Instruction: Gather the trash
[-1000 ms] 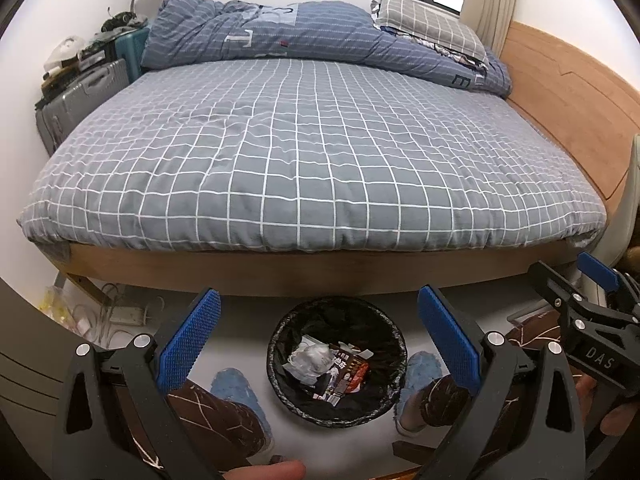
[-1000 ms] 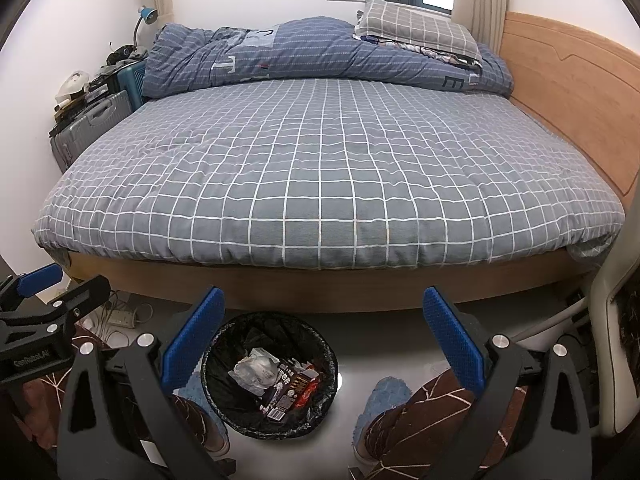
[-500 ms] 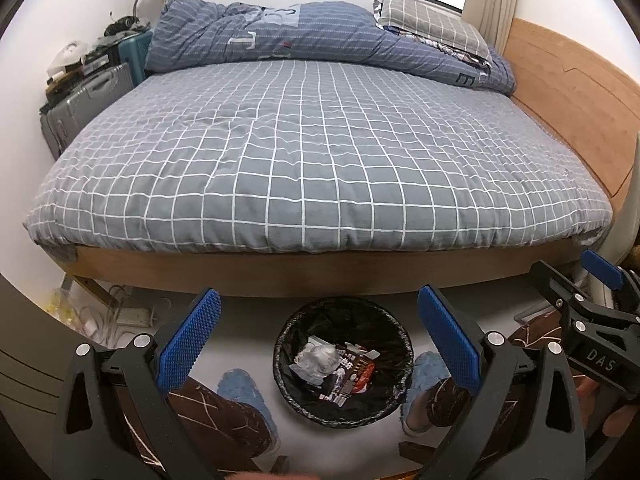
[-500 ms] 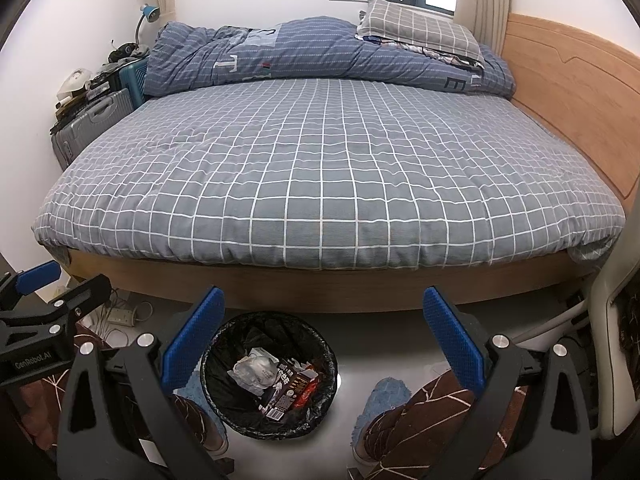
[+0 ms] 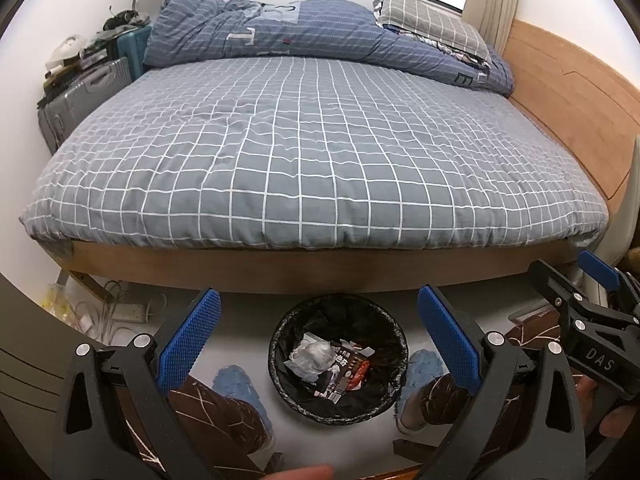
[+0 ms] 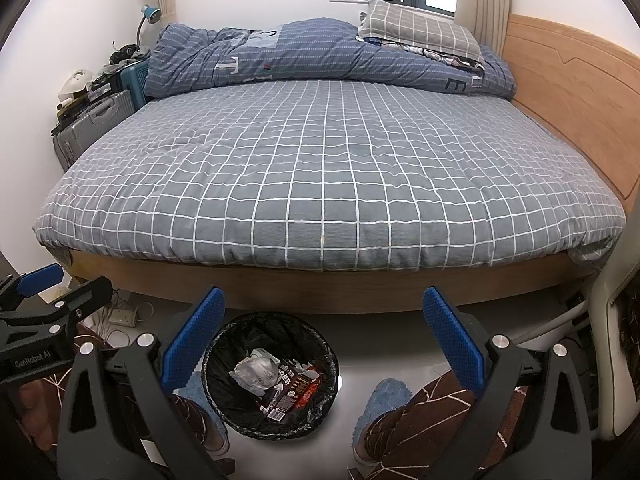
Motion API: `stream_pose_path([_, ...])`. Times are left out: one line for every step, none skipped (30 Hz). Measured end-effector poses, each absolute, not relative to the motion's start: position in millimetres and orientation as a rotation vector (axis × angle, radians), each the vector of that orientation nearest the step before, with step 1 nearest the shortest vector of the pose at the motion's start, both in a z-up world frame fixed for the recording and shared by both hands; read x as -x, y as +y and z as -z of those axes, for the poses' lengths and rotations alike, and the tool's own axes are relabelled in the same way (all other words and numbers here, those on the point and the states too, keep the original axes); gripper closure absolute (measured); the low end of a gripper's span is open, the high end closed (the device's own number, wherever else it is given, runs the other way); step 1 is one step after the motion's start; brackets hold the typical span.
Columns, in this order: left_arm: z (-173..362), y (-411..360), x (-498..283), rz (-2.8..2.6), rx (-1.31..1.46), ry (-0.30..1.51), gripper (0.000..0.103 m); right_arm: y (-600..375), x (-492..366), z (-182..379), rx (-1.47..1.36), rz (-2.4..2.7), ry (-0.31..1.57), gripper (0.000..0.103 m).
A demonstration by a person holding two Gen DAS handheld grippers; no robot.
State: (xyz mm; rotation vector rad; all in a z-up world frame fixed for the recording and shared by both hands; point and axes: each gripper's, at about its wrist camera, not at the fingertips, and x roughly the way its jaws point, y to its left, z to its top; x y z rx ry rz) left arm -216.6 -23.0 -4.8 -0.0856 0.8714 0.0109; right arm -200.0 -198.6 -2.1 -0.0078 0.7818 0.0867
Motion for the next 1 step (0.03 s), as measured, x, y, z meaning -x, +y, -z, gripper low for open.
stream_pose_path([5.1, -22.7, 216.9, -0.013, 0.088, 0.873, 0.006, -198.7, 200.1, 2.0, 0.008, -0.086, 0.782, 0.008])
